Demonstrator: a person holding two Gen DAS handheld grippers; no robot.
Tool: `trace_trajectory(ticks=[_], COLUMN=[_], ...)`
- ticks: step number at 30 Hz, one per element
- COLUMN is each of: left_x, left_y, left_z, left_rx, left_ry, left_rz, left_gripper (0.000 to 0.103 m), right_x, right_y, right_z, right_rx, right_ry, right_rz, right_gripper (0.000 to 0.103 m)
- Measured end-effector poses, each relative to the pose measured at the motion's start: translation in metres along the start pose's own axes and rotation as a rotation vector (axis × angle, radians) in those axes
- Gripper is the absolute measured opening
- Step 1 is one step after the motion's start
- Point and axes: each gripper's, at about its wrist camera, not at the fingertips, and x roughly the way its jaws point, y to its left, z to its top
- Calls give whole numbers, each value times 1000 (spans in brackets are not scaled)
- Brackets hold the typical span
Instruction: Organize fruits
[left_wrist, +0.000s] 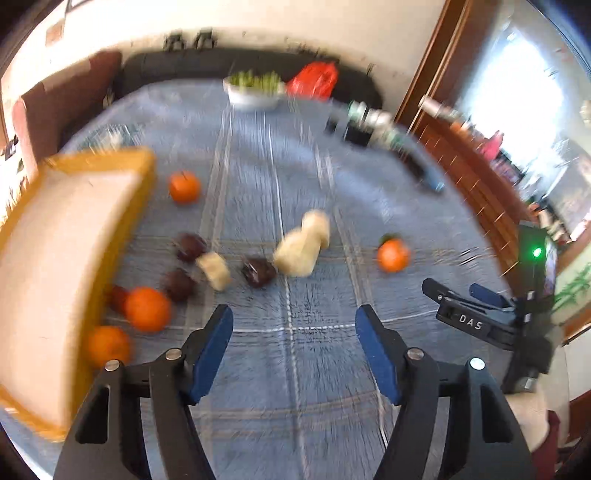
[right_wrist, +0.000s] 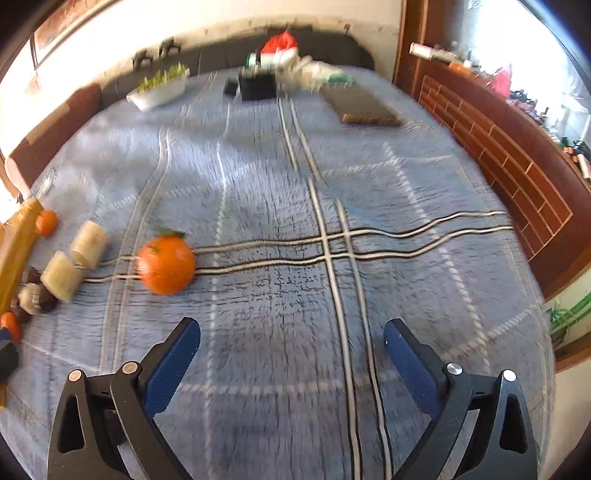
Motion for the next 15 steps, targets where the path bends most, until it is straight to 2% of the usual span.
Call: trace_trajectory(ticks=[2,5,8,10,13,15], left_x=[-45,-130,-202,-251,-318,-350], left_y=[6,20,30,36,41,46], left_z=[4,18,37,55,82,97], left_rx=[5,-8,-6,9,32,48], left_ry=[-65,-184,-296,-369,-503,-595], left_rz=[-4,-63,-53,-19,91,171], left_gripper=[68,69,69,69,70,79], right_x=[-39,-116,-199,-253,-325,-363], right_y=[3,8,14,19,25,28], right_z=[-2,-3,3,11,31,46], right_rx=[-6,-27,-38,-67,-115,-128], right_ry=[-105,-274,-441,-547,-670,-739], right_rz=[14,48,89,91,72,51], right_gripper=[101,101,101,102,102,102])
